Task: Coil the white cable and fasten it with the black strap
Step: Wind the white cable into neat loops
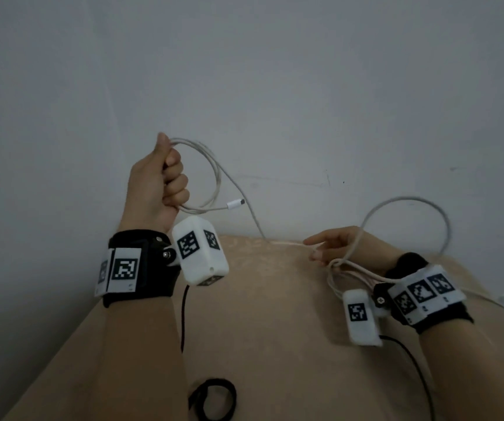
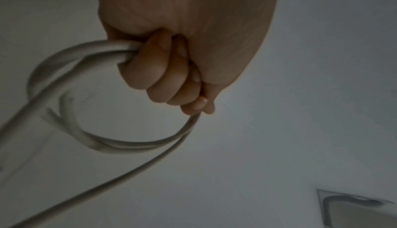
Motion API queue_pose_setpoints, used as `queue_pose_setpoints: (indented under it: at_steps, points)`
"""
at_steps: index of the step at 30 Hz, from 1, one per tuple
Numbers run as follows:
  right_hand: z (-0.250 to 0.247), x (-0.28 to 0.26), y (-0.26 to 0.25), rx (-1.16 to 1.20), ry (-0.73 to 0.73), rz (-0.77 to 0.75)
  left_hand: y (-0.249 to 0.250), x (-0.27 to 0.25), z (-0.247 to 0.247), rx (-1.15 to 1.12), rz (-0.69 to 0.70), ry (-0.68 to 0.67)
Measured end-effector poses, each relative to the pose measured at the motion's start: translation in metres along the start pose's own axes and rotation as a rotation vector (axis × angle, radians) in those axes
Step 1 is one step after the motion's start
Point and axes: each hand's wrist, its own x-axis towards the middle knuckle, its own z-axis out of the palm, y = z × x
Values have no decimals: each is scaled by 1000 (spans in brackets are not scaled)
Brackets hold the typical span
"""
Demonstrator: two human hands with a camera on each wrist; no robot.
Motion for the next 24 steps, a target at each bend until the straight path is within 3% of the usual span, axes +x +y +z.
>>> queue_pose_setpoints:
  at_steps: [5,9,12,14,16,17,21,24]
  points:
    - [-4,-3,-12,-7,129,-81,-7,-1,10,287,-64,-1]
    - [-32,-24,-47,244,544,-229,-10,0,21,338,-103,17]
    - [-35,-59,-90,398,721,-504,-10,-1,28,336,-114,-3]
    - [-20,-81,-116,364,683,-689,-7,-5,36,339,-111,-43]
    - [6,-84,-128,262,575,-735,-5,-11,45,352,-97,-97]
    - [19,-81,-127,216,501,-689,-4,-15,51,359,-91,-139]
    - [50,-49,-90,-125,211,-215,2,-32,69,343,-119,-306]
    - [58,-43,-69,-160,193,-142,7,-40,72,265,-177,-381]
